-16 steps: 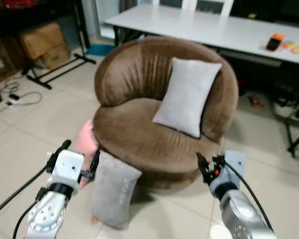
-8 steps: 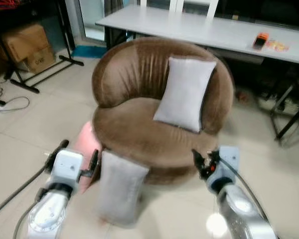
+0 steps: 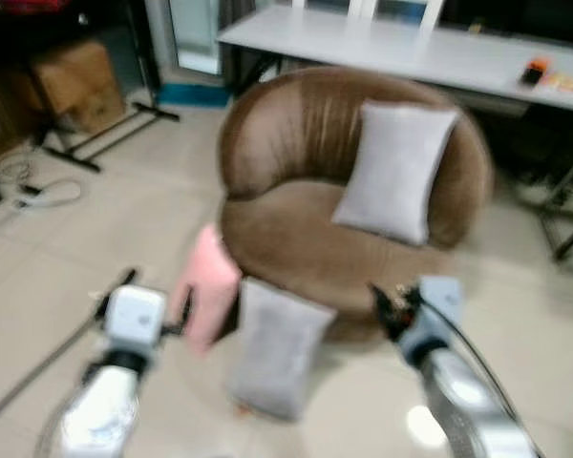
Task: Move the pillow to the sofa from floor
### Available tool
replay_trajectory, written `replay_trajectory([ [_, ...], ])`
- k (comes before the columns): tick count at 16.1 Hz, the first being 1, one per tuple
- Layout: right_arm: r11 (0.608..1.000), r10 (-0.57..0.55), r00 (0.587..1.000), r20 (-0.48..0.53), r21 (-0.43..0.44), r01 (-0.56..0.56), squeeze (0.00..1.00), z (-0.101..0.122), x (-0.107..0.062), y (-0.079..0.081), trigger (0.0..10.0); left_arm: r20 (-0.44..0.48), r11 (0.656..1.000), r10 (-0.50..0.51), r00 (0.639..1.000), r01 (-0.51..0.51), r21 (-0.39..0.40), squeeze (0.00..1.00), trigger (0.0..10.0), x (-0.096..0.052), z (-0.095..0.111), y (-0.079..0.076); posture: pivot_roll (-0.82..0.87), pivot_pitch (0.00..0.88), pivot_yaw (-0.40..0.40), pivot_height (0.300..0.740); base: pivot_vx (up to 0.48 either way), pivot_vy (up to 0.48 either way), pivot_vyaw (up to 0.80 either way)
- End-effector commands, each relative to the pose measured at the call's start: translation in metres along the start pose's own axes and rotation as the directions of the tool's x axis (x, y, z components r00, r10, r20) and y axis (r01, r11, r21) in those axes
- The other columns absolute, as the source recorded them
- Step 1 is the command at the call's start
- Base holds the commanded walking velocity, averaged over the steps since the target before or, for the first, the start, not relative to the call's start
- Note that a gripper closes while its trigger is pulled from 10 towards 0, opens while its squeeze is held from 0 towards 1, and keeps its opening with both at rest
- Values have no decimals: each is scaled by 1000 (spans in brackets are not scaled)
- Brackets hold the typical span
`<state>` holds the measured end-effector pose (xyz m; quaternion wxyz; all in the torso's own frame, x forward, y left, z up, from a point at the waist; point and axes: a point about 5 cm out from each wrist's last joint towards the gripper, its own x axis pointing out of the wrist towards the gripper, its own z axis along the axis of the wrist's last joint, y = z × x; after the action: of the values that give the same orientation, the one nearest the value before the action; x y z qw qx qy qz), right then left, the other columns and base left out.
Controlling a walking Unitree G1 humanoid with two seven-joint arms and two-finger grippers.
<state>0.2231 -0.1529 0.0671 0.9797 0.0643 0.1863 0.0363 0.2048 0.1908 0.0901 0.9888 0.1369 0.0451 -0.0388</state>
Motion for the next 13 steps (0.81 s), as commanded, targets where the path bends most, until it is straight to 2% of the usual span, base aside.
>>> replay_trajectory([
  [1, 1000, 29, 999, 17, -10, -29, 0, 5, 1, 5, 10000, 19, 1000, -4, 1000, 4, 2, 75, 10000, 1, 4, 4, -26, 0, -31, 740, 0, 0, 800],
  [3, 999, 47, 999, 14, -18, -47, 0, 5, 1, 8, 10000, 20, 1000, -23, 1000, 23, 1, 82, 10000, 3, 4, 3, -24, 0, -32, 740, 156, 0, 766],
  [13, 1000, -4, 1000, 27, -10, 4, 0, 8, 7, 3, 10000, 19, 999, -37, 999, 37, -6, 90, 10000, 7, 4, 3, -20, 0, -37, 740, 316, 0, 0],
])
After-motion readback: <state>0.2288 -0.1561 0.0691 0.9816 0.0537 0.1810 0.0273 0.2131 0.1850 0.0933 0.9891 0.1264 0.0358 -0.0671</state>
